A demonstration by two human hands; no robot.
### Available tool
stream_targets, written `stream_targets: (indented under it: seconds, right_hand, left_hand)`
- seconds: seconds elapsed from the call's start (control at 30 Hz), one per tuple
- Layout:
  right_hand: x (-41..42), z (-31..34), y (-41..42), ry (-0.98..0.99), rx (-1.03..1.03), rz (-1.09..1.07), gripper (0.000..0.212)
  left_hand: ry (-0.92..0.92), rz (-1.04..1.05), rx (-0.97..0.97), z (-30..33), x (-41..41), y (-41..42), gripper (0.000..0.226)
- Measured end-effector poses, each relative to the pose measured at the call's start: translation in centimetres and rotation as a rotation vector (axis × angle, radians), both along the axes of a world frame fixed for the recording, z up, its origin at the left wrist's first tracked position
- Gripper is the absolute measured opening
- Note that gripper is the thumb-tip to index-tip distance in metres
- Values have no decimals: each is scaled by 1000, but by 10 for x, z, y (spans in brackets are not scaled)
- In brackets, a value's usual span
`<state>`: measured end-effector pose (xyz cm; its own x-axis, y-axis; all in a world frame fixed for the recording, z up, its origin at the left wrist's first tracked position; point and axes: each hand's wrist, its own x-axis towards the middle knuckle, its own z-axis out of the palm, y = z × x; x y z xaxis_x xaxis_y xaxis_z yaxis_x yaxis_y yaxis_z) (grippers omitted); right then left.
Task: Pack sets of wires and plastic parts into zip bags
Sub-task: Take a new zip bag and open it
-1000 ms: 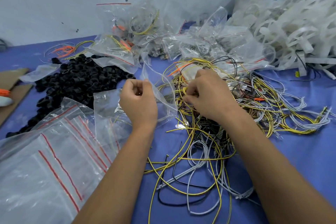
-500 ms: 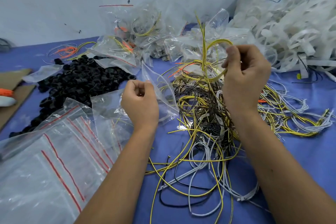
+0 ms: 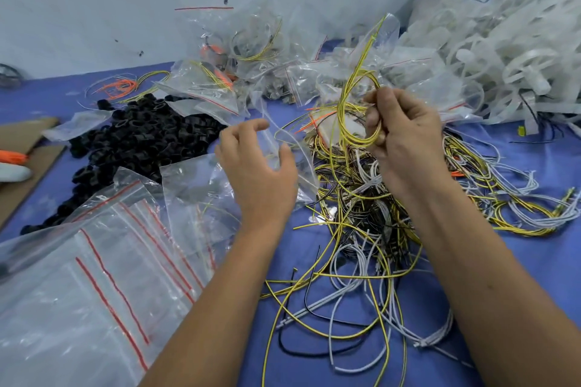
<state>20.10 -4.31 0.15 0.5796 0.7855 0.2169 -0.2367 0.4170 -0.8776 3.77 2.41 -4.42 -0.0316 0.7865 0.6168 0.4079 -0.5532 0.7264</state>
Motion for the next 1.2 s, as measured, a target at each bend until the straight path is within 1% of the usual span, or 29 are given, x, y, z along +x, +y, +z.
stream_targets:
  seconds: [0.07, 0.13, 0.2, 0.27, 0.3, 0.37, 0.4, 0.5, 0.53, 0.6, 0.63, 0.67, 0.77, 0.87, 0.93, 1.0, 1.03, 1.07, 1.13, 1.2]
  right_hand:
    - [0, 0, 0, 75, 23, 56, 24]
    - [0, 0, -1, 133, 44, 83, 25]
    - [1, -1, 0, 105, 25, 29, 25]
    - [1, -3, 1, -23, -40, -89, 27]
    - [0, -4, 2, -84, -63, -131, 27]
    - [-3, -7, 4, -160, -93, -165, 25]
    - [-4, -9, 5, -180, -103, -167, 24]
    - [-6, -14, 7, -211, -138, -182, 22]
    - [-5, -15, 7, -222, -155, -194, 22]
    - [-2, -17, 8, -254, -189, -235, 22]
    - [-1, -18, 8, -277, -210, -276, 23]
    - [2, -20, 8, -301, -234, -334, 24]
    - [19, -19, 5, -293, -301, -594, 26]
    - [43, -15, -3, -170, -307, -879, 24]
    - [54, -11, -7, -36, -186, -991, 22]
    - [56, -6, -9, 29, -46, -1021, 20]
    - [54, -4, -9, 18, -4, -1000, 17]
    - [49, -3, -8, -12, 23, -960, 14]
    - [36, 0, -8, -122, 60, -872, 12]
    - [22, 3, -8, -275, 102, -811, 15]
  left_hand:
    - [35, -93, 12, 0, 3, -3, 29]
    - [92, -138, -10, -4, 7, -7, 27]
    - [89, -129, -29, -5, 8, -9, 21]
    - [-17, -157, -24, -3, 6, -9, 12]
    - [-96, -220, -32, -1, 5, -9, 19]
    - [-248, -396, -127, 2, 5, -11, 32]
    - [-280, -463, -171, 3, 6, -13, 34]
    - [-236, -523, -229, 1, 10, -18, 34]
    - [-260, -536, -257, 0, 11, -19, 36]
    - [-370, -589, -338, -1, 9, -18, 43]
    - [-407, -603, -356, 0, 8, -16, 44]
    - [-411, -603, -358, 0, 7, -15, 41]
    - [-321, -562, -343, -2, 8, -12, 23]
    - [-164, -482, -342, -8, 13, -13, 24]
    - [-10, -479, -282, -9, 14, -15, 28]
    - [165, -463, -93, -8, 15, -18, 30]
    - [204, -434, -9, -6, 15, -19, 27]
    - [215, -398, 26, -4, 14, -20, 27]
    - [262, -304, 0, 0, 12, -19, 40]
    - [404, -206, -52, 1, 7, -14, 47]
